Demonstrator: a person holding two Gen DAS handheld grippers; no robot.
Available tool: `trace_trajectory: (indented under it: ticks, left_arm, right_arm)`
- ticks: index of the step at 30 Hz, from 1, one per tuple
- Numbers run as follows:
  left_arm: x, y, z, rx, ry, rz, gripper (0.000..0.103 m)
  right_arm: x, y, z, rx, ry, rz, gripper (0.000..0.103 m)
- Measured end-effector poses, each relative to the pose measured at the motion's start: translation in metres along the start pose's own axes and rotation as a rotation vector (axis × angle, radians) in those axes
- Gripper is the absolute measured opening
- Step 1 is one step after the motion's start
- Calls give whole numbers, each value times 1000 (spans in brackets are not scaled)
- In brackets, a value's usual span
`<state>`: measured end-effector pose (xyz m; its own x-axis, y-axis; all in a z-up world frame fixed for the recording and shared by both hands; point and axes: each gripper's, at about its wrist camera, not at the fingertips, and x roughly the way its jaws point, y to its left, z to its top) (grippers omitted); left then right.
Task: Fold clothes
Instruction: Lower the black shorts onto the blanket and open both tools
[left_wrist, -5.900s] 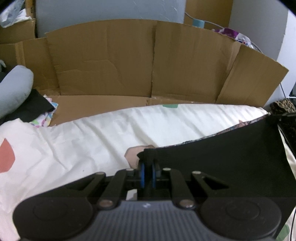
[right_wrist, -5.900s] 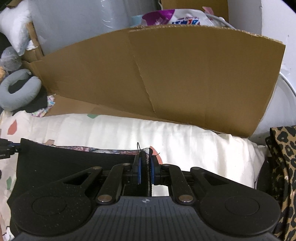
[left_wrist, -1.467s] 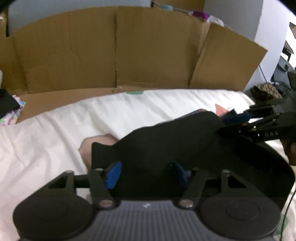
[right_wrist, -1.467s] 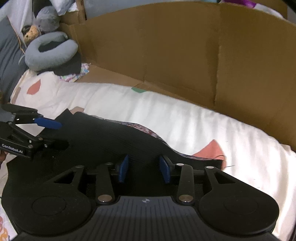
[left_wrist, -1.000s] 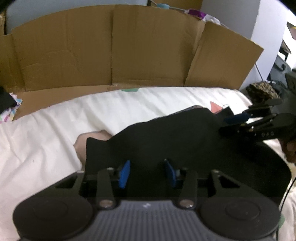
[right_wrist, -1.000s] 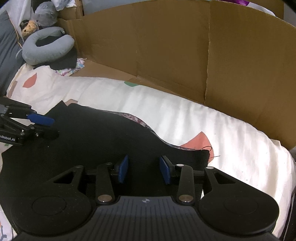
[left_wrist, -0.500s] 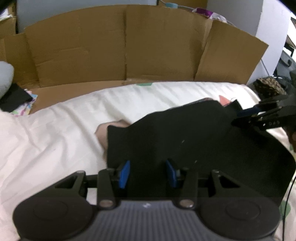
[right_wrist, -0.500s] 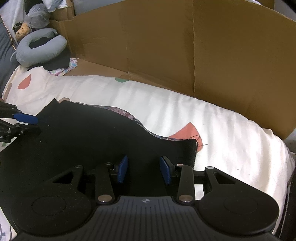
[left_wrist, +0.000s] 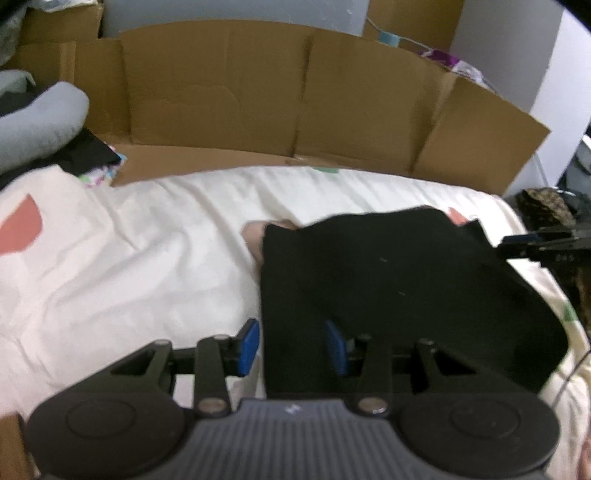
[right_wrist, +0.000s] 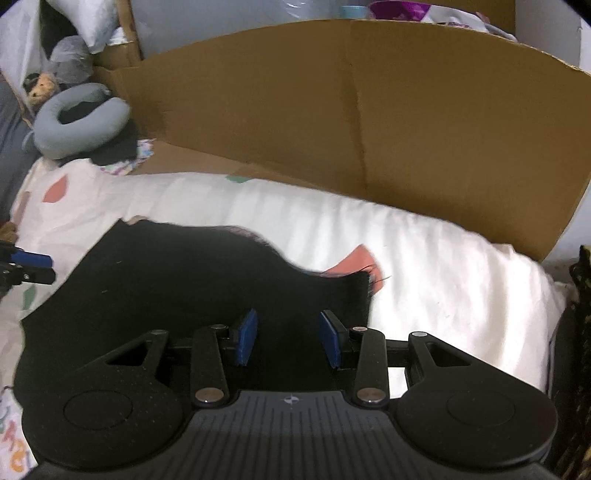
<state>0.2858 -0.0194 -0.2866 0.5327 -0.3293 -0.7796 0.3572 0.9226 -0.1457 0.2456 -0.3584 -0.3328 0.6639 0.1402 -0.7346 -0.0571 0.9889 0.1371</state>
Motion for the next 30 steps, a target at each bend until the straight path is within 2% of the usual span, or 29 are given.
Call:
trace_trajectory:
  ticks: [5, 7, 10, 25, 30]
  left_arm:
    - [1, -23, -20, 31, 40, -91, 43]
    - [8, -28, -28, 40, 72, -96, 43]
    - [14, -29, -39, 28, 116, -77, 42]
    - [-10, -5, -47, 44, 163, 62, 36]
    - [-22, -4, -52, -3, 167, 39, 37]
  right_arm:
    - [-2, 21, -18, -84, 30, 15, 44]
    - [3, 21, -25, -113, 44, 3, 44]
    - [7, 13, -29, -102, 60, -3, 45]
    - [-26, -10, -51, -93, 87, -102, 46]
    - [-53, -3, -57, -47, 67, -75, 45]
